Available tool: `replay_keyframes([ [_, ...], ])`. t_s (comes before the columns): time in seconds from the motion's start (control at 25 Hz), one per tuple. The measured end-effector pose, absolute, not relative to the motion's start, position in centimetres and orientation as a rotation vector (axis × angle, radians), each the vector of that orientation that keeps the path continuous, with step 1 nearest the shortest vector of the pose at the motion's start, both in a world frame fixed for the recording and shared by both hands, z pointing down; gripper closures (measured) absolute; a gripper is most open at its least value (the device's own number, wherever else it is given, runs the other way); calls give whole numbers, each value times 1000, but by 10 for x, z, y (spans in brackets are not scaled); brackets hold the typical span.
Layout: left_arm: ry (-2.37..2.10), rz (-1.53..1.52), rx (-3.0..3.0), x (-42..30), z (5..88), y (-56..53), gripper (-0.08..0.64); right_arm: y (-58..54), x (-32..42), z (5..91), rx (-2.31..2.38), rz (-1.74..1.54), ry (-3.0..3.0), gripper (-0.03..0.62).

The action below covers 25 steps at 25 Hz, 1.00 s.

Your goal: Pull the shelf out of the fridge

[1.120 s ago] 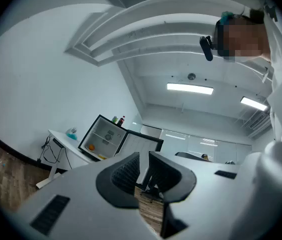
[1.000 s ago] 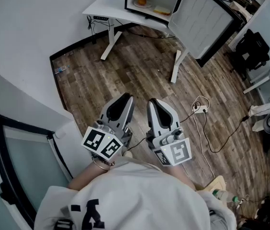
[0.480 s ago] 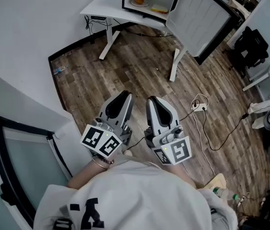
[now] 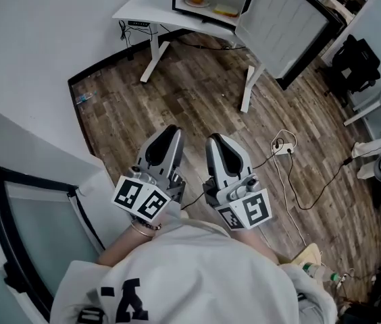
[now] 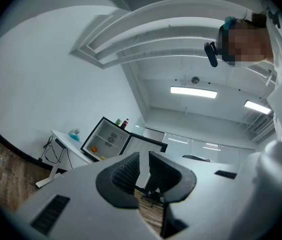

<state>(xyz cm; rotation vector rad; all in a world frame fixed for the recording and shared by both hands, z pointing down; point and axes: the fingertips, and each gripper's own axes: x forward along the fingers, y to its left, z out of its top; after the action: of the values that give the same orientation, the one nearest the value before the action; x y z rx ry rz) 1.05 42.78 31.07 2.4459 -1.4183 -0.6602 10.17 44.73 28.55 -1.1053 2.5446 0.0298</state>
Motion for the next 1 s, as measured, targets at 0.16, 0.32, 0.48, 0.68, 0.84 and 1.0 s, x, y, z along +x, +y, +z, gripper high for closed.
replay_keyframes([
  [0.16,-1418,-679,2429,5,312,408,497,431,100,287,-1124,38,2559,549],
  [0.32,-1415,-696,2443,-4,310,380,497,404,91,289,-1136,52,2555,549],
  [0.48,-1408,-699,2449,-17,314,343,497,367,78,298,-1145,33,2561,549],
  [0.68,-1380,-700,2444,-32,316,281,497,307,62,299,-1176,32,2565,549],
  [0.84,-1349,-729,2419,-49,312,227,497,258,48,295,-1214,46,2563,549],
  [1.0,-1329,-725,2460,-63,298,175,497,209,35,291,-1254,45,2548,549],
])
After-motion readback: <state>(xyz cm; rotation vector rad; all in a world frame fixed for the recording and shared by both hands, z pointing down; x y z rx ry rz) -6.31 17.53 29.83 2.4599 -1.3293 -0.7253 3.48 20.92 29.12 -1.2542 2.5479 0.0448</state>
